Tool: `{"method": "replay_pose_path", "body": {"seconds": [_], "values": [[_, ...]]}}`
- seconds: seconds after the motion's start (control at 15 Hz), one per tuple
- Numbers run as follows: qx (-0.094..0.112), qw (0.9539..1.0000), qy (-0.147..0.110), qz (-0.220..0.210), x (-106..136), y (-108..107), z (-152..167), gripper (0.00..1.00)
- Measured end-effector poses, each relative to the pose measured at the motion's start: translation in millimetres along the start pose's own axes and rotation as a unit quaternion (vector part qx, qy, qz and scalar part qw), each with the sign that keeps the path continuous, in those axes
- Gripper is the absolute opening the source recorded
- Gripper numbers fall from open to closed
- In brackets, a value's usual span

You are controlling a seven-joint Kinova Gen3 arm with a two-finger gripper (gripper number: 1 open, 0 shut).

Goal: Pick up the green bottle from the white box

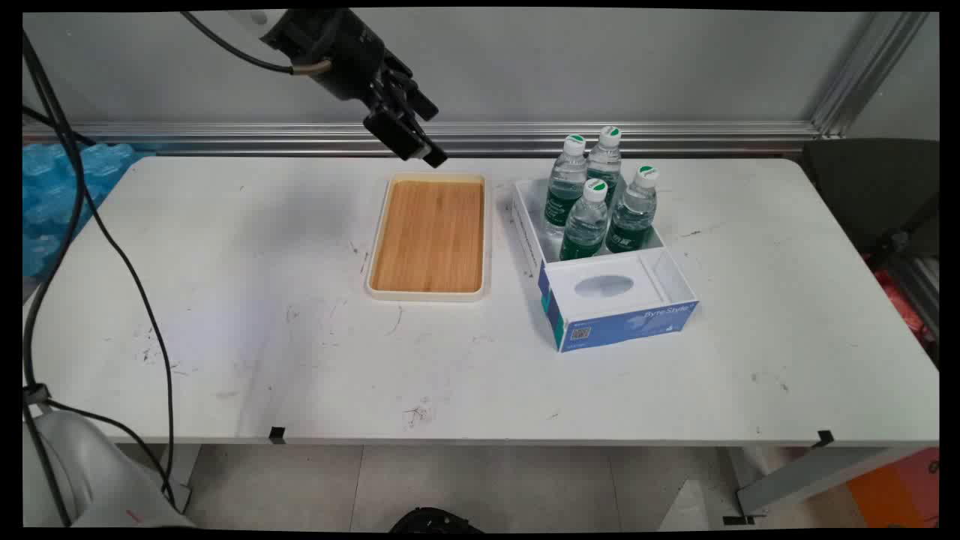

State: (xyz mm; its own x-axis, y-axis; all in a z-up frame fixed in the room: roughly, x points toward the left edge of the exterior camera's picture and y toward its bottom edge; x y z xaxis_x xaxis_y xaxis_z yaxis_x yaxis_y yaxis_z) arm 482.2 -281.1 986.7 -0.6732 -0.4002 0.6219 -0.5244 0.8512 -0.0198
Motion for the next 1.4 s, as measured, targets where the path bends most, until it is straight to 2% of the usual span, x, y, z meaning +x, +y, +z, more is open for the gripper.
{"method": "replay_pose_path", "body": {"seconds": [0.27, 0.6, 1.0, 1.4], "values": [[0.003, 0.9998, 0.005, -0.019, 12, 16, 17, 1.0], [0.028, 0.9987, 0.002, -0.044, 39, 33, 63, 1.0], [0.05, 0.9963, -0.012, -0.069, 66, 39, 130, 1.0], [0.055, 0.9954, -0.027, -0.074, 86, 42, 192, 1.0]]}}
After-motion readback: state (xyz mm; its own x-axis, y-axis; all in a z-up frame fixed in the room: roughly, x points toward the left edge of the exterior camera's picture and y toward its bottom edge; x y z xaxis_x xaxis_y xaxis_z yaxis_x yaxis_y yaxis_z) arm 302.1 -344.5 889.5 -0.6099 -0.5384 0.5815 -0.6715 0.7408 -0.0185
